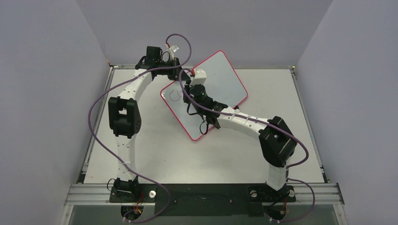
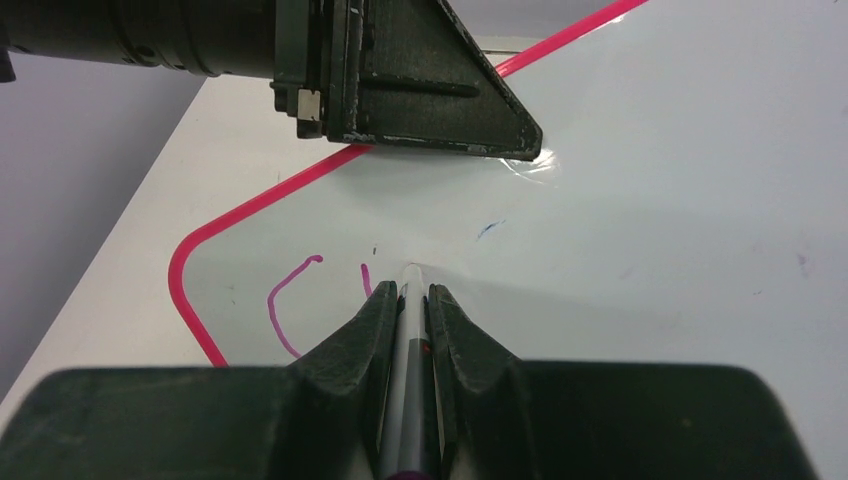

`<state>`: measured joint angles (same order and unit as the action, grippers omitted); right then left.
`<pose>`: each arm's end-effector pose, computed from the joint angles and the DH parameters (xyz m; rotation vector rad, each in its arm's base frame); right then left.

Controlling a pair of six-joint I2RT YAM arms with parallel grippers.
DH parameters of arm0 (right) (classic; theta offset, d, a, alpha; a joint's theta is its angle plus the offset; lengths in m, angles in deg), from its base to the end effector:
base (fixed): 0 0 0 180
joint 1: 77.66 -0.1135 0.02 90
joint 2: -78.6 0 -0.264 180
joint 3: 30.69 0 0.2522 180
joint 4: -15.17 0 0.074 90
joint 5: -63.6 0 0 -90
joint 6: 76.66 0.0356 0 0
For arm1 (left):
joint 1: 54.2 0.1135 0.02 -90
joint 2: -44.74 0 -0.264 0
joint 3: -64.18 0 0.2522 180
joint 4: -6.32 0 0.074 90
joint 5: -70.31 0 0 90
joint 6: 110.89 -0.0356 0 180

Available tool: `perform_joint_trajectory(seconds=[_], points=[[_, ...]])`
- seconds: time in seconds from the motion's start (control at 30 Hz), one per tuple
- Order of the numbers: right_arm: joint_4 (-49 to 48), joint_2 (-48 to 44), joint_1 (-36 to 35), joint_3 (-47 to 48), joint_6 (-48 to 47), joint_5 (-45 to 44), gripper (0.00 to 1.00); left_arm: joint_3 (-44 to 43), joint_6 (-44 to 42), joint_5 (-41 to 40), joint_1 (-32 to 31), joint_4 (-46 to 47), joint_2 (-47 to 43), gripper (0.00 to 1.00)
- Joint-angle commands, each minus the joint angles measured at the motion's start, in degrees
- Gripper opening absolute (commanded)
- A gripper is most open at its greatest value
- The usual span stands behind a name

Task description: Write a sentence on the whiteboard

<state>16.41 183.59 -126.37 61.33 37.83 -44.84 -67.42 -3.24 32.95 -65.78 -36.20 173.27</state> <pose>0.2978 0.3221 0.2855 -0.1582 1.8422 0.6122 0.4940 -0.1301 0.2728 0.3940 2.2092 -1.3063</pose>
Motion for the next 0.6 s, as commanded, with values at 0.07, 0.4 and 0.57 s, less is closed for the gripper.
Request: perform_joint_trajectory(seconds=[0.07, 0.4, 0.57], points=[[0.9, 2.0, 0.1, 5.0, -0.5, 1.1, 0.0, 0.9, -4.1, -2.5, -1.8, 1.0, -2.5, 0.0], [0.9, 2.3, -1.1, 5.6, -0.5, 2.5, 0.0, 0.8, -4.0, -2.4, -1.8, 1.1, -2.2, 0.0], [0.9, 1.8, -1.4, 4.9, -0.3, 2.5, 0.0, 0.9, -3.9, -2.4, -1.9, 1.2, -2.3, 0.0]])
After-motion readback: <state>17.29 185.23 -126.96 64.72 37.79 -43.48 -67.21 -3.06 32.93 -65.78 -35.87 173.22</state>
